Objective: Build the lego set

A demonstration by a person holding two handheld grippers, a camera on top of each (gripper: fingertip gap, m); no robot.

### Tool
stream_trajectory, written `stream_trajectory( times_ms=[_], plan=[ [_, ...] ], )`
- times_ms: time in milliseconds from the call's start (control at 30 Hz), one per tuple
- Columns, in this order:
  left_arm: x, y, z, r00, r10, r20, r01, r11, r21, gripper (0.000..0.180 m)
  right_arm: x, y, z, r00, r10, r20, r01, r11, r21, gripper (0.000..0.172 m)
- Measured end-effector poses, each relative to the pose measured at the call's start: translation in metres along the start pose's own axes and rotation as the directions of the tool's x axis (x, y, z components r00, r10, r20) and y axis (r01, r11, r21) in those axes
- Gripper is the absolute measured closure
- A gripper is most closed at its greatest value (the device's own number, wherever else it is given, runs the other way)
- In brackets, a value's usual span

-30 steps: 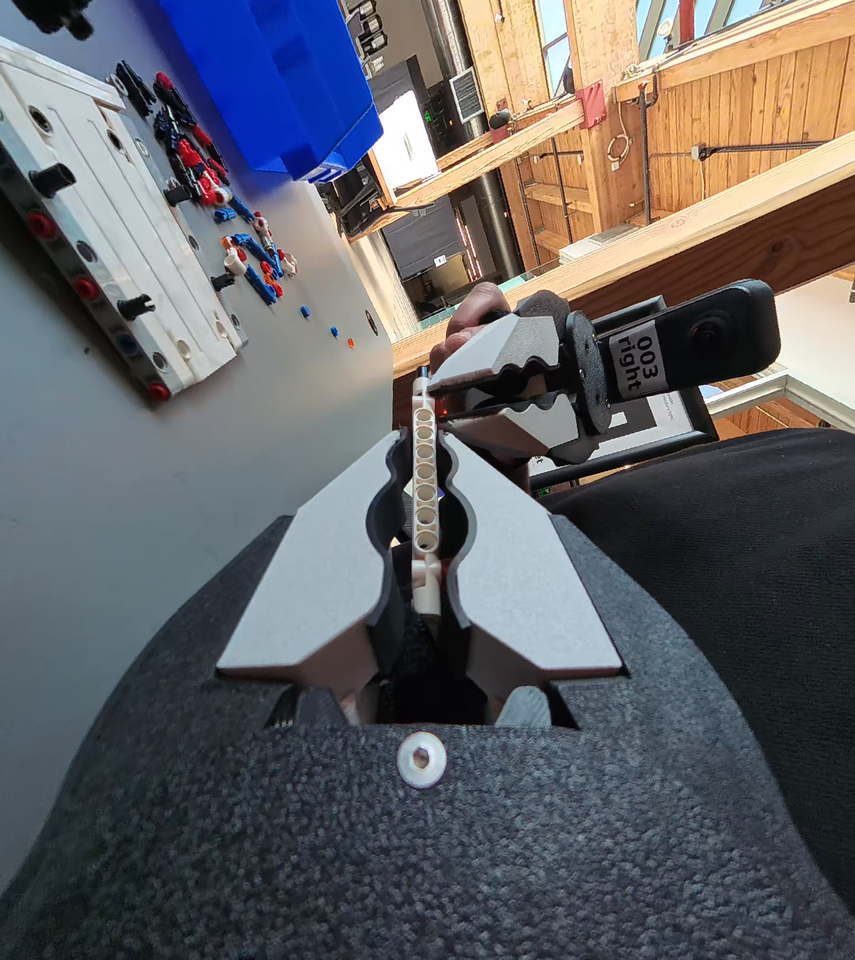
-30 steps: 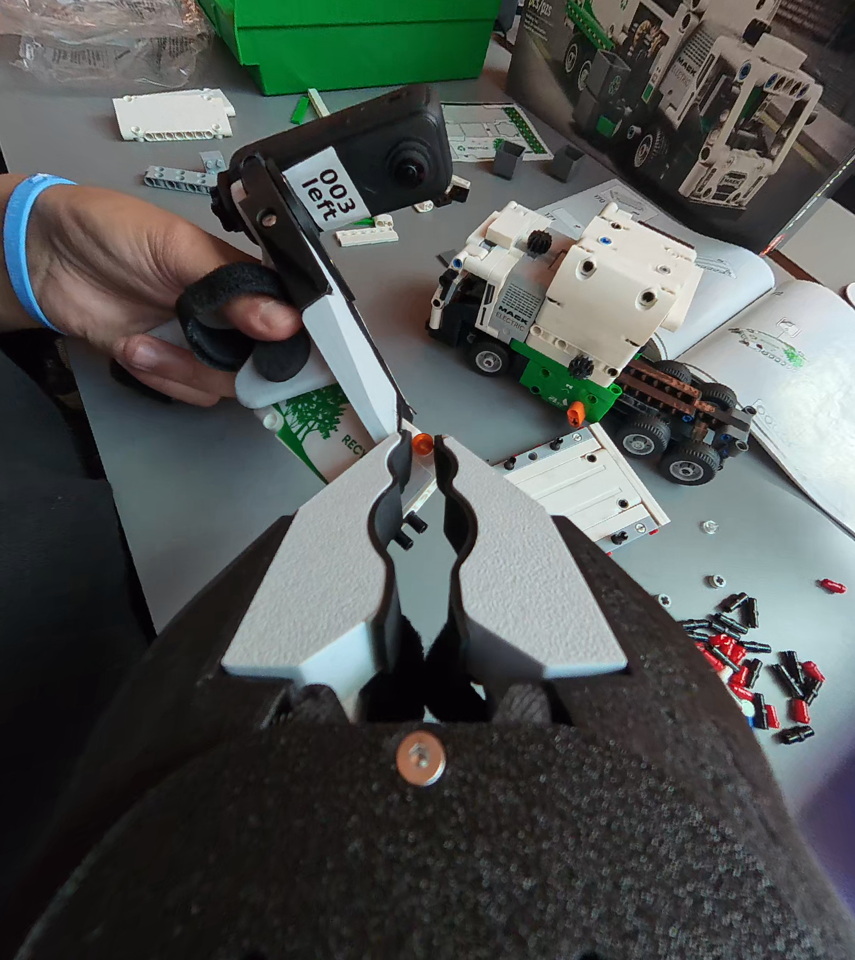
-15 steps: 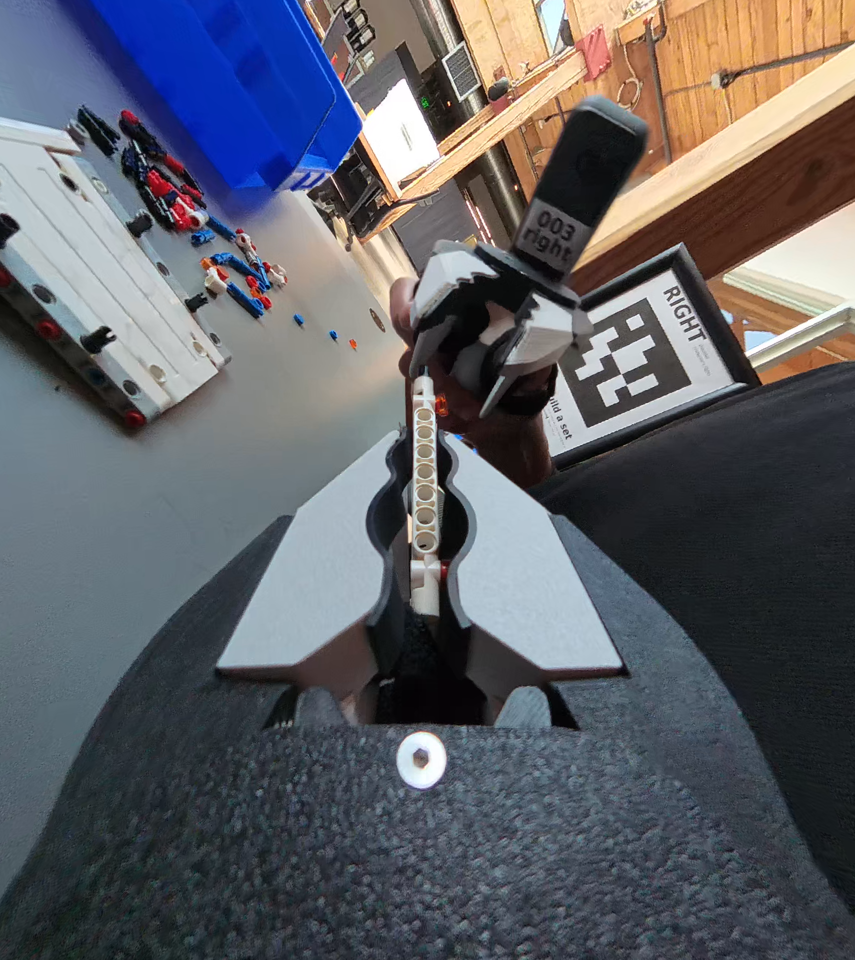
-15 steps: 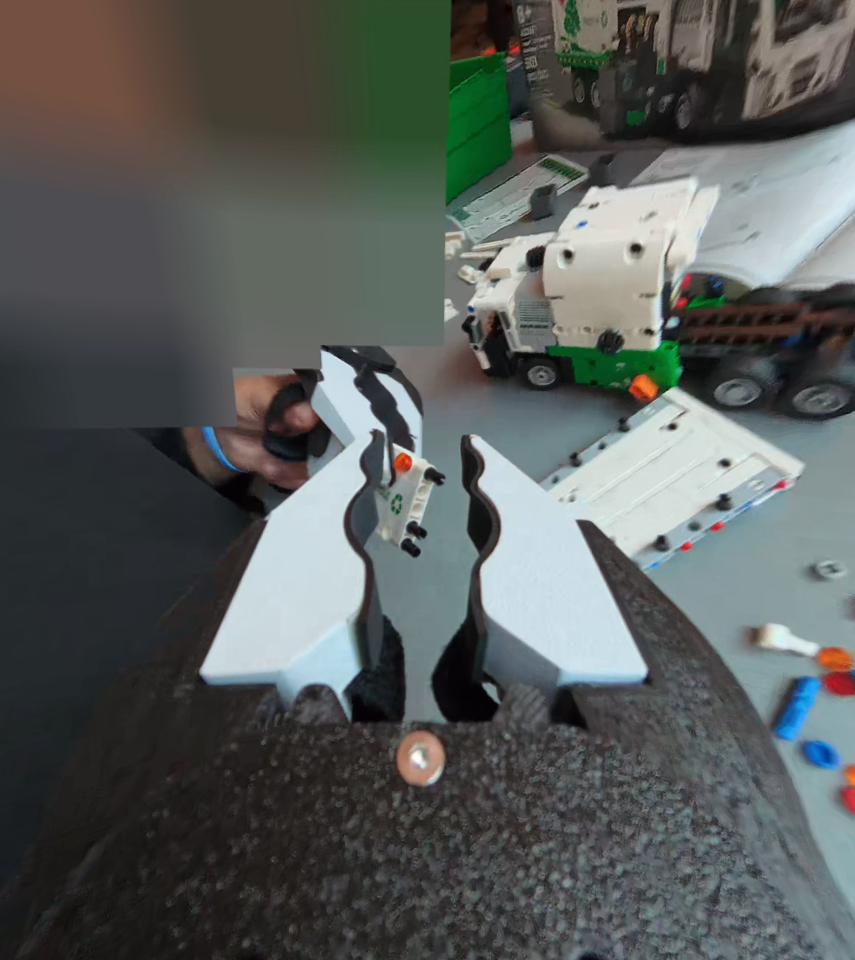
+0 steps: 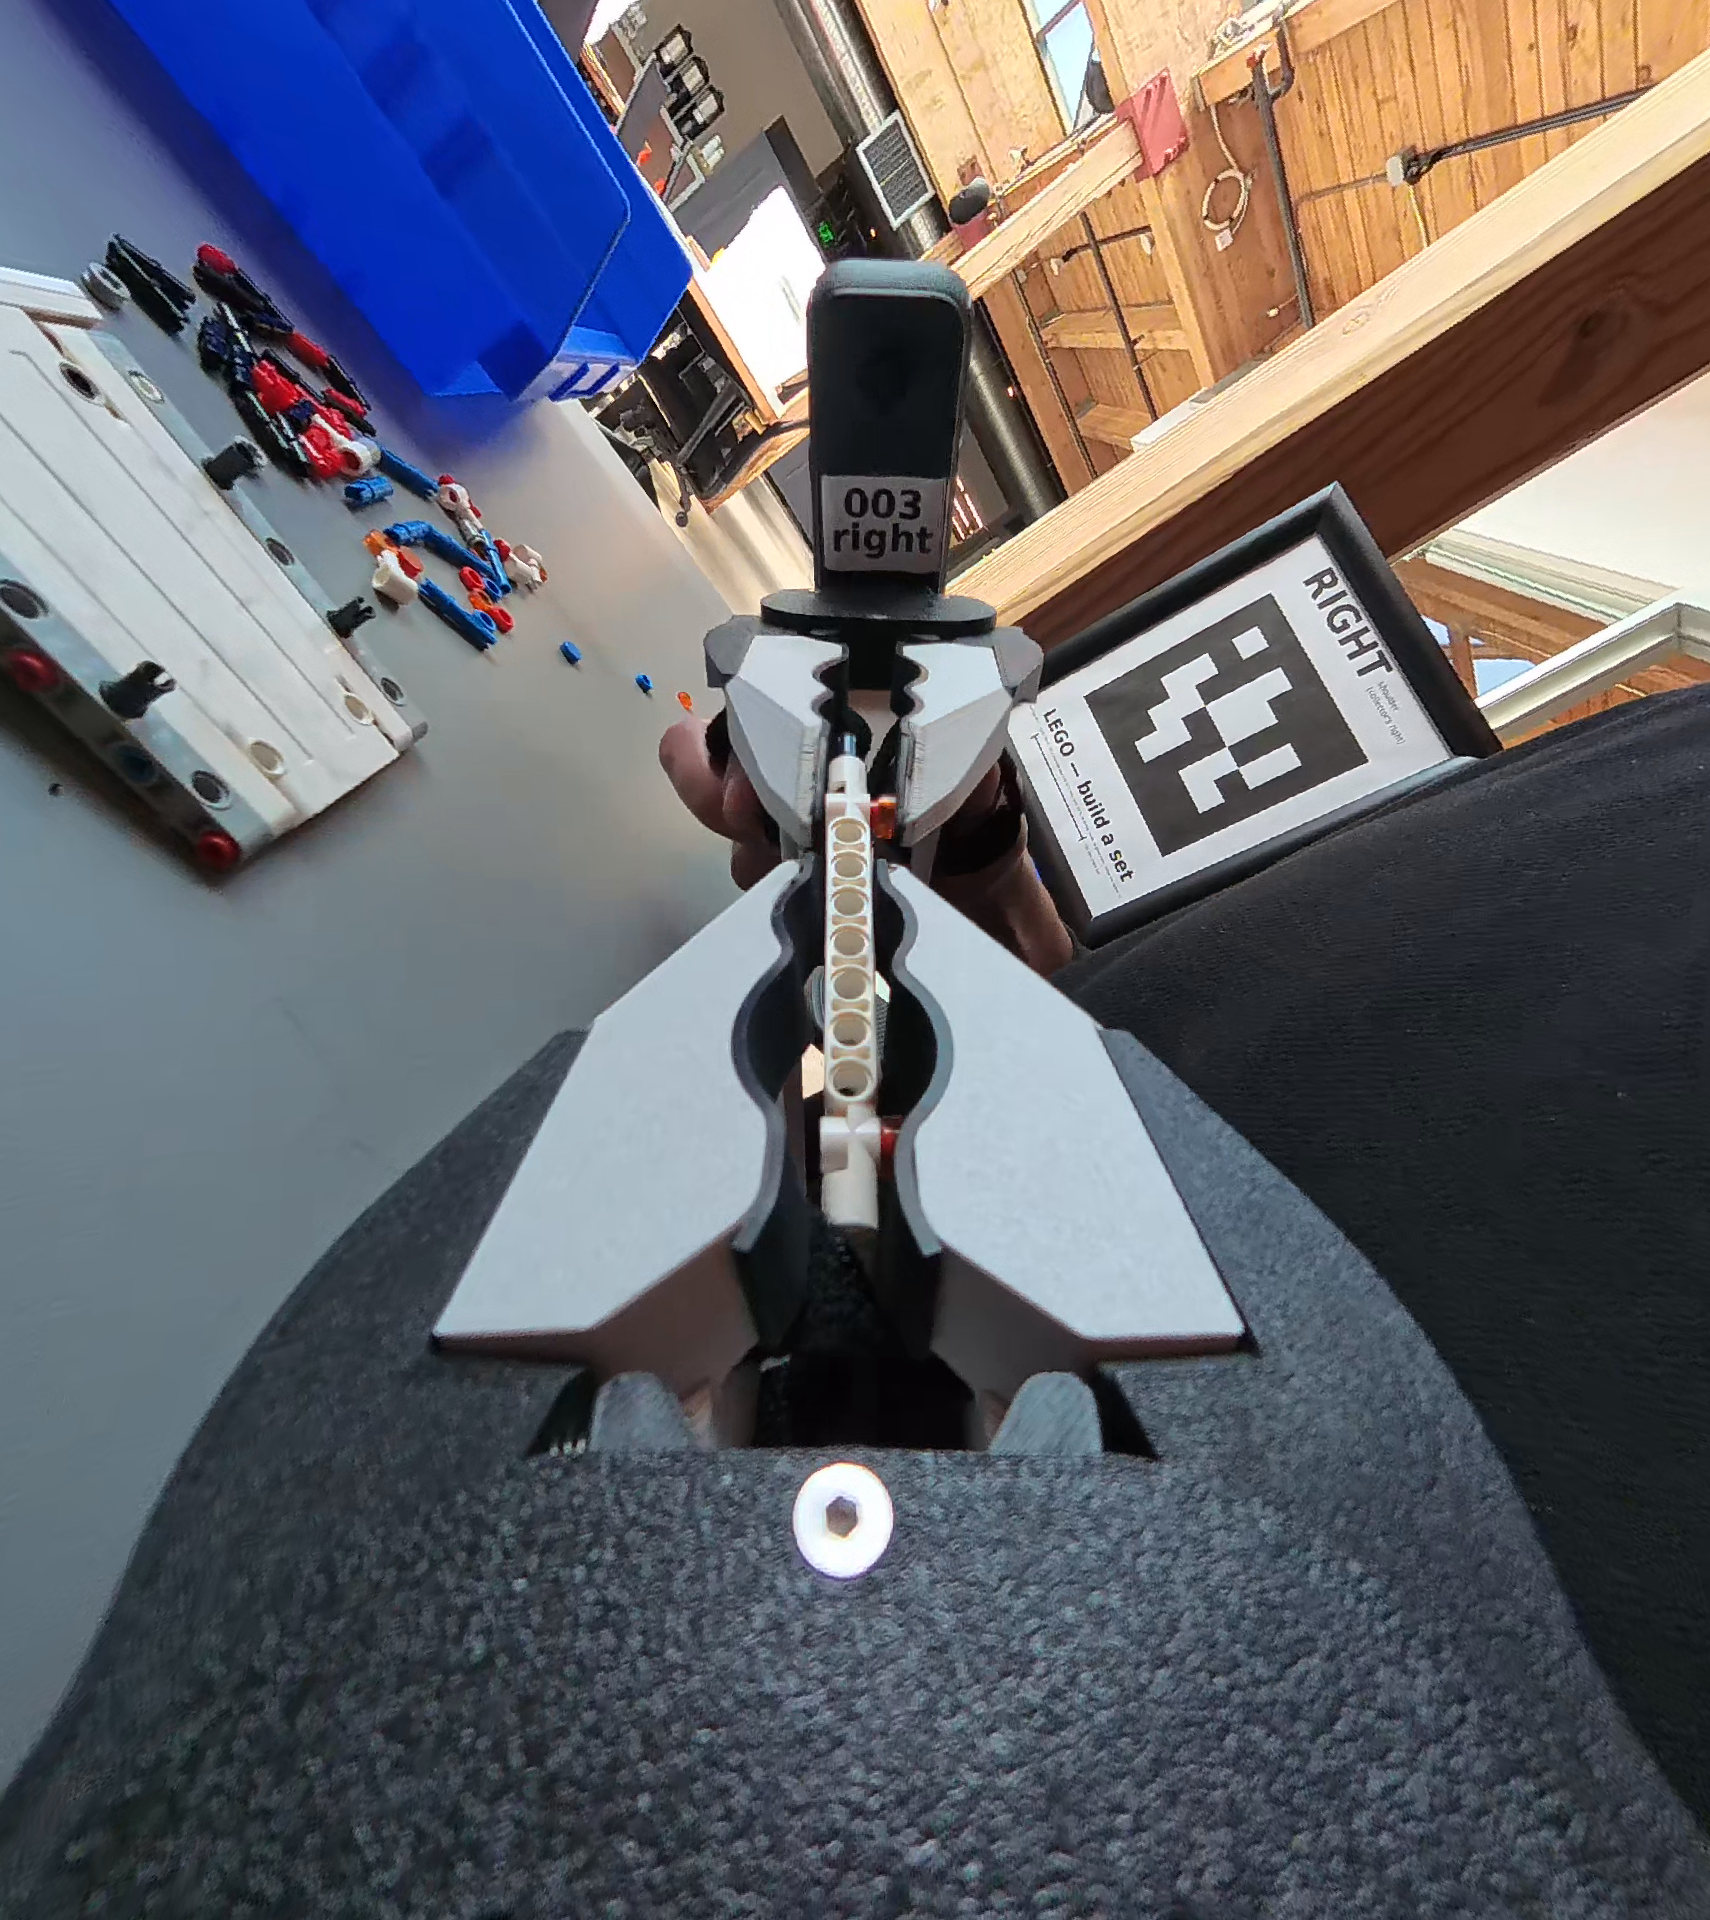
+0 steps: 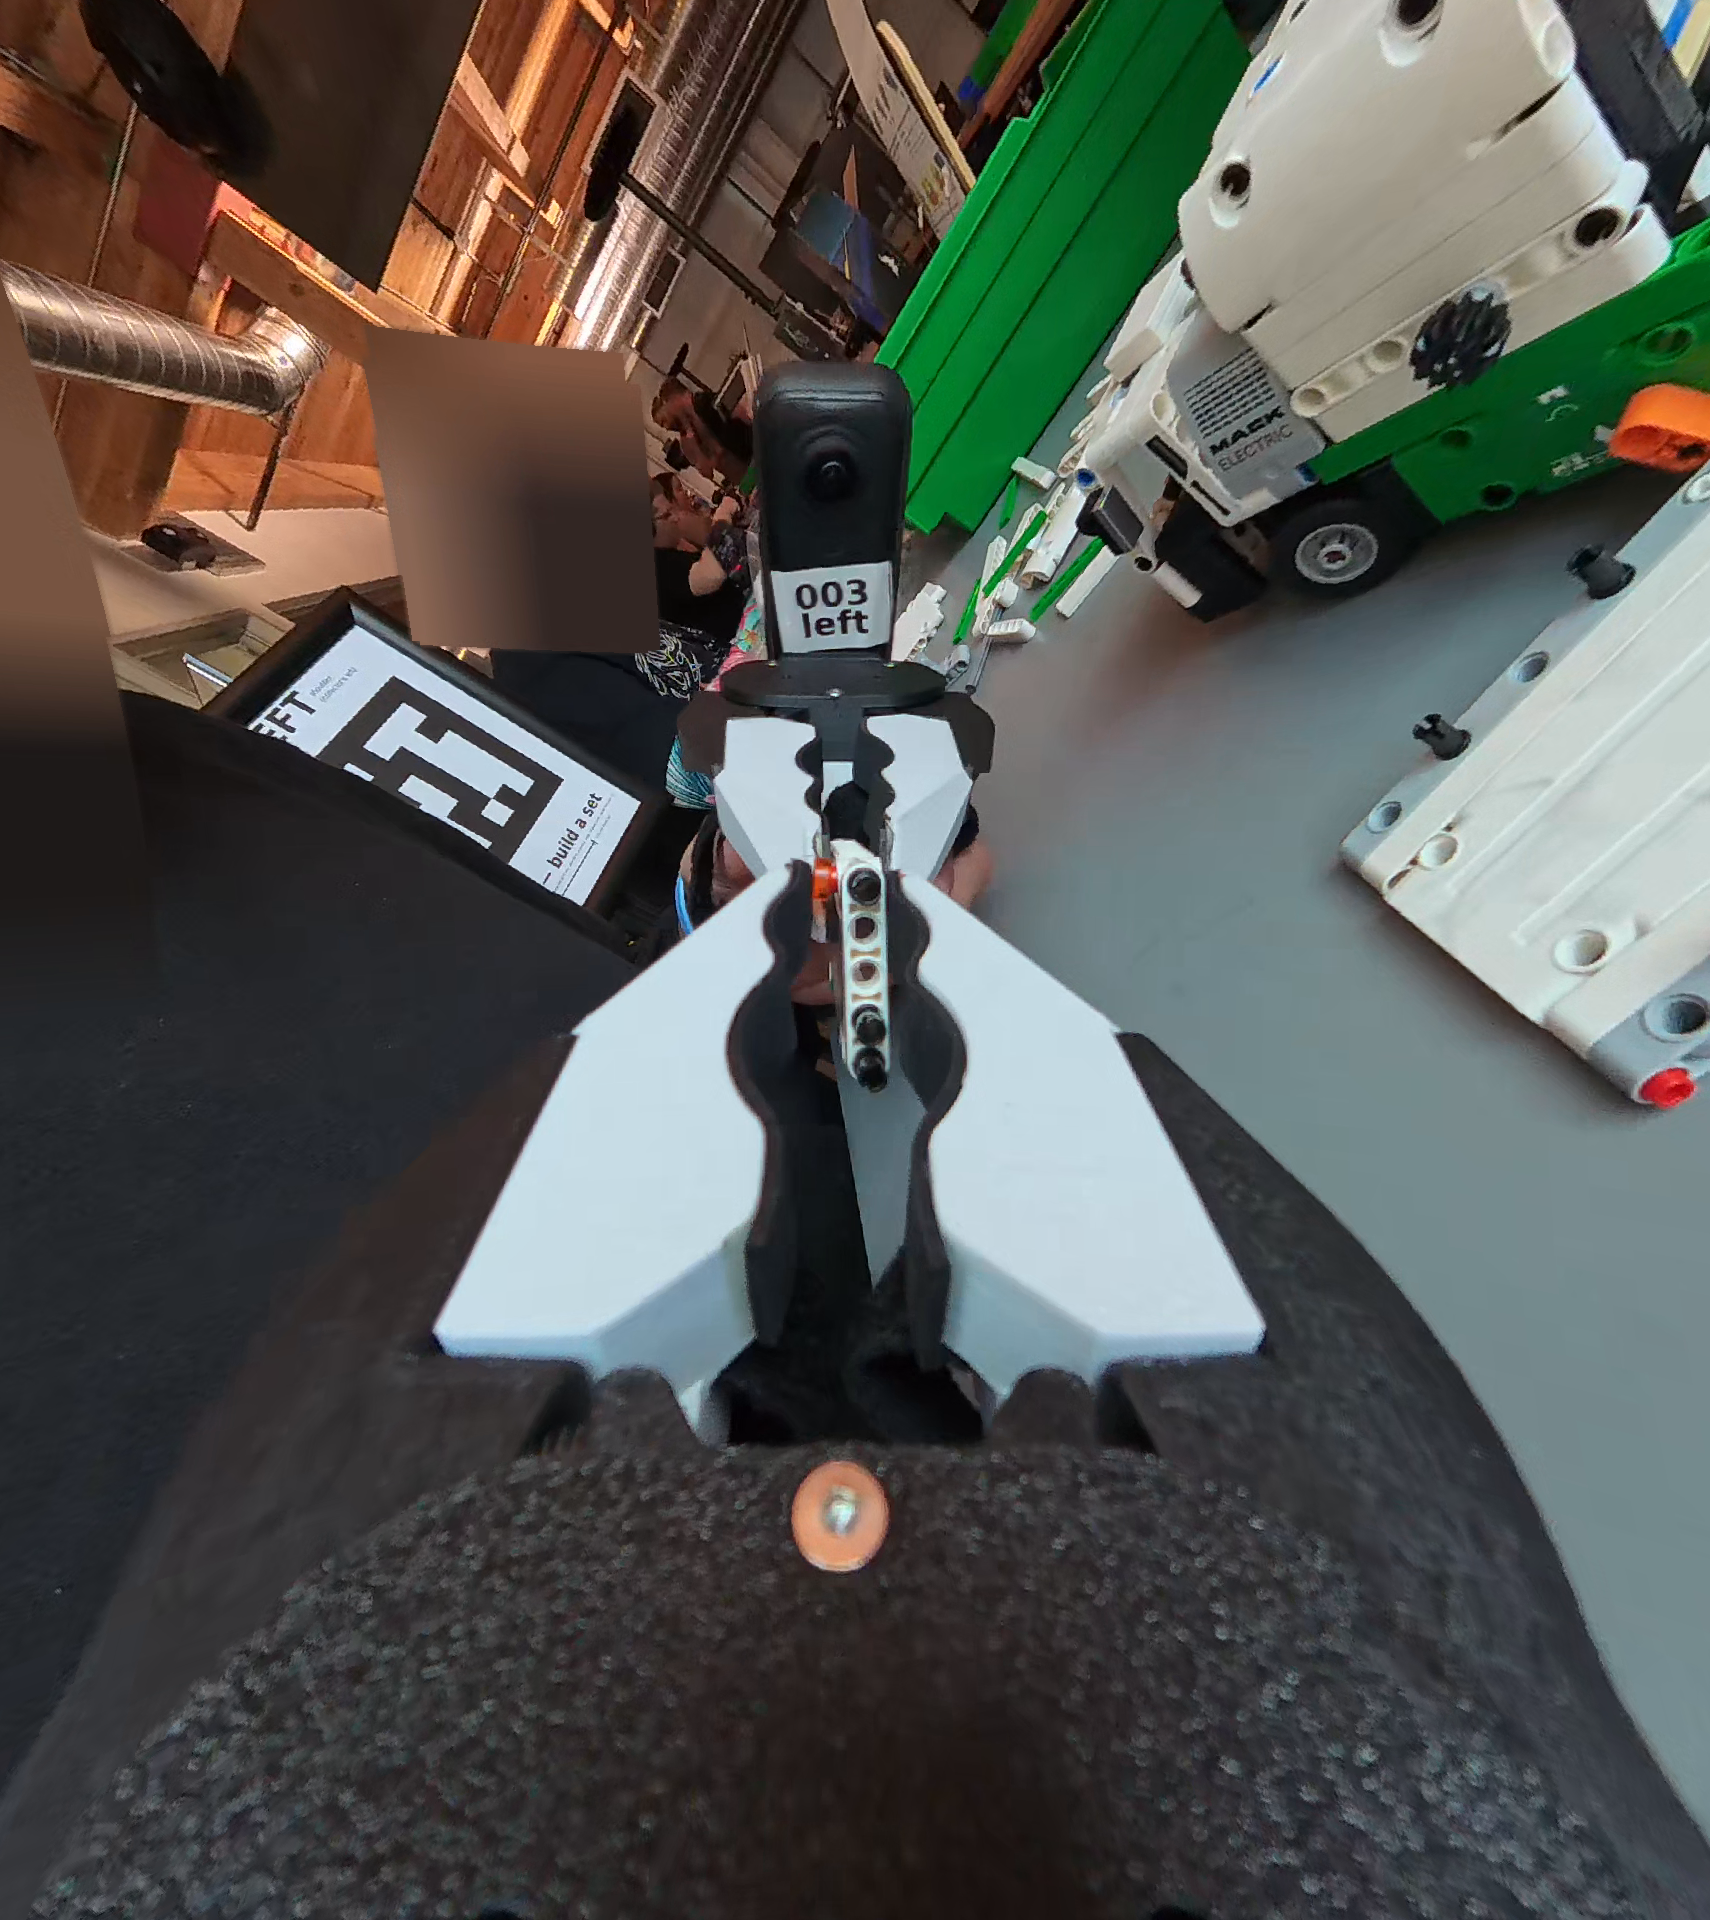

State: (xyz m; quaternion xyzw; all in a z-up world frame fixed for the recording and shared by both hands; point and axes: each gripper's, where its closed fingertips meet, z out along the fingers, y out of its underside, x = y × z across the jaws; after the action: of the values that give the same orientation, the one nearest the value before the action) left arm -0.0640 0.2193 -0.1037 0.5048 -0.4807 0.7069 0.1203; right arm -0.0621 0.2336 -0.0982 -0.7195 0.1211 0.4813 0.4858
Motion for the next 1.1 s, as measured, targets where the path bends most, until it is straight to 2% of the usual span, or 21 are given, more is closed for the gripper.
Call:
stream_trajectory(
  times_ms=[167, 333, 467, 533, 567, 700, 767, 900, 967, 1100],
  plan=[
    [0.002, 0.002, 0.001, 1.0, -0.004, -0.022, 0.004, 1.0, -0.015, 0.175, -0.001, 0.004, -0.001, 1.0, -0.027, 0.006, 0.027, 0.999, -0.02, 0.162],
    [0.002, 0.004, 0.002, 0.999, 0.053, 0.002, -0.053, 0.998, -0.036, 0.174, -0.002, 0.006, -0.002, 0.996, 0.067, 0.054, -0.066, 0.998, -0.017, 0.163],
    [-0.001, 0.001, 0.0, 1.0, 0.005, -0.007, -0.005, 1.0, -0.028, 0.175, 0.001, 0.003, 0.0, 0.993, 0.098, 0.072, -0.1, 0.995, 0.022, 0.162],
    [0.001, -0.003, -0.003, 1.0, 0.006, -0.011, -0.006, 1.0, -0.014, 0.175, -0.002, -0.002, -0.005, 0.989, 0.099, 0.111, -0.103, 0.994, 0.036, 0.142],
    [0.001, -0.004, -0.005, 1.0, 0.002, -0.018, -0.002, 1.0, -0.01, 0.175, -0.002, -0.004, -0.008, 0.989, 0.092, 0.117, -0.097, 0.994, 0.04, 0.139],
    [0.001, -0.009, -0.015, 0.998, -0.054, -0.044, 0.055, 0.998, 0.021, 0.175, 0.006, 0.005, -0.012, 0.999, -0.025, 0.02, 0.026, 0.999, -0.042, 0.145],
    [0.003, -0.008, -0.017, 0.995, -0.072, -0.066, 0.073, 0.997, 0.012, 0.175, 0.001, 0.01, -0.006, 0.998, -0.031, 0.046, 0.035, 0.996, -0.083, 0.144],
    [0.005, -0.001, -0.015, 0.997, -0.05, -0.058, 0.048, 0.998, -0.034, 0.175, 0.0, 0.011, 0.002, 0.996, -0.01, 0.084, 0.017, 0.996, -0.082, 0.155],
    [0.004, 0.001, -0.014, 0.999, -0.025, -0.035, 0.023, 0.999, -0.047, 0.175, -0.002, 0.015, 0.004, 0.994, -0.005, 0.109, 0.016, 0.995, -0.099, 0.165],
    [-0.002, 0.005, -0.014, 0.989, 0.127, 0.068, -0.119, 0.987, -0.112, 0.172, 0.002, 0.021, 0.005, 0.996, 0.01, 0.091, 0.001, 0.993, -0.12, 0.166]
  ],
)
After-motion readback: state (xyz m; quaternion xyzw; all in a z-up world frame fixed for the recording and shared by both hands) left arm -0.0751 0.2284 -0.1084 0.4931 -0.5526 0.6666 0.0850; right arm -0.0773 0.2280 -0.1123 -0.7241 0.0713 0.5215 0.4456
